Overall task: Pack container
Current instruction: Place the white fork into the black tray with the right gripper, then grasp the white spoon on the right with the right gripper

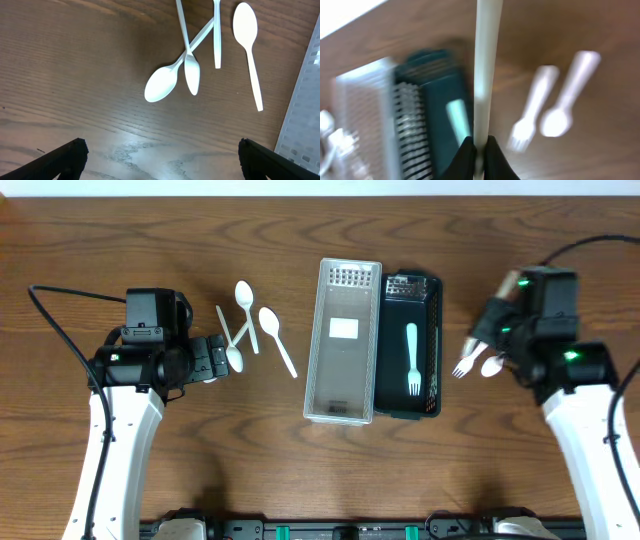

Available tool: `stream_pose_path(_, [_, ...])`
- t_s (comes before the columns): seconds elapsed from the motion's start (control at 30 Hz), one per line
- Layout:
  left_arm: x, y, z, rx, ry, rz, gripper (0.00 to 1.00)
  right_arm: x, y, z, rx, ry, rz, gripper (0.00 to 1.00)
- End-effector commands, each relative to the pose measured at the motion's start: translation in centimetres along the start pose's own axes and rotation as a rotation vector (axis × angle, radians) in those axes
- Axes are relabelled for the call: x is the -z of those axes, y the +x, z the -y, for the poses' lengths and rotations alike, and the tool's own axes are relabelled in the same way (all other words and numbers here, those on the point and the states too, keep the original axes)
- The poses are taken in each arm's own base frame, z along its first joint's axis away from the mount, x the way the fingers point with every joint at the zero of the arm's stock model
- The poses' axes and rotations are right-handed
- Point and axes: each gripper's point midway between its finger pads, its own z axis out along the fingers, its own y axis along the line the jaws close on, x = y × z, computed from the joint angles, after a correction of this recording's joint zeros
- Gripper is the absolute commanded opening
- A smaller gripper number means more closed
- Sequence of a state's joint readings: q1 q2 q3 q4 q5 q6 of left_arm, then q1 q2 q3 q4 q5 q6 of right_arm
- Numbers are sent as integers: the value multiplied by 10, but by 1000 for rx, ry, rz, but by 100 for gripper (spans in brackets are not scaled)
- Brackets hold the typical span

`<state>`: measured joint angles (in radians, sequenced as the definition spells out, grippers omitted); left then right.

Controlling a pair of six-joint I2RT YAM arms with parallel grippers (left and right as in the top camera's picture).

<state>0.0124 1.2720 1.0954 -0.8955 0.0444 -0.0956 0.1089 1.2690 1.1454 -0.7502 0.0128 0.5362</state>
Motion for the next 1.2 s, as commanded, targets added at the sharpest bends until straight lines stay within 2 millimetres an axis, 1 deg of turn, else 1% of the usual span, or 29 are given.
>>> stream_pose_path(0.0, [5,-6,-4,-11,-20,17,98,-15,29,-29,33,-43,-79,1])
stream_pose_path(0.1, [5,-6,-4,-11,-20,17,98,-43,57,-43,87,-46,-148,2])
stream_pose_path(0.13, [5,-6,-4,-11,-20,17,98,-58,68,-46,104,-39,-174,2])
stream_pose_path(0.23, [5,-6,-4,-11,-20,17,98,-95,92,-47,120,-18,-243,2])
stream_pose_path(0.27, [5,-6,-4,-11,-20,17,98,-104,98,-47,121,-16,-265,5])
stream_pose_path(0.3, [5,-6,-4,-11,-20,17,98,-113,103,-48,120,-21,-284,12])
stream_pose_path(0.33, [5,-6,-4,-11,-20,17,98,-119,105,-49,118,-28,-291,21])
stream_pose_path(0.37, [5,-6,-4,-11,-20,17,98,-121,105,-51,117,-37,-290,29])
stream_pose_path(0.4, [5,-6,-4,-11,-20,17,98,-122,101,-53,120,-45,-279,39])
stream_pose_path(0.43, [5,-6,-4,-11,-20,17,98,-120,95,-57,130,-63,-264,46])
stream_pose_path(0.53, [5,-6,-4,-11,-20,17,98,-103,69,-68,144,-105,-198,66])
stream_pose_path(0.57, [5,-6,-4,-11,-20,17,98,-95,60,-68,137,-108,-174,70])
stream_pose_path(0.6, [5,-6,-4,-11,-20,17,98,-87,48,-66,126,-108,-144,71])
stream_pose_path(0.67, [5,-6,-4,-11,-20,17,98,-72,27,-50,89,-77,-87,73])
stream_pose_path(0.7, [5,-6,-4,-11,-20,17,98,-66,18,-37,68,-43,-62,74])
stream_pose_path(0.73, [5,-6,-4,-11,-20,17,98,-59,7,-17,36,13,-32,75])
stream_pose_path(0.77, [5,-6,-4,-11,-20,17,98,-56,0,1,11,64,-15,76])
stream_pose_path(0.83, [5,-6,-4,-11,-20,17,98,-51,-11,44,-50,188,1,77])
stream_pose_path(0.93, [5,-6,-4,-11,-20,17,98,-52,-13,100,-137,332,-16,78])
stream_pose_path(0.97, [5,-6,-4,-11,-20,17,98,-54,-11,114,-162,357,-27,80])
stream_pose_path(1.03, [5,-6,-4,-11,-20,17,98,-63,-6,141,-213,410,-60,80])
stream_pose_path(1.17, [5,-6,-4,-11,-20,17,98,-85,6,167,-259,457,-127,77])
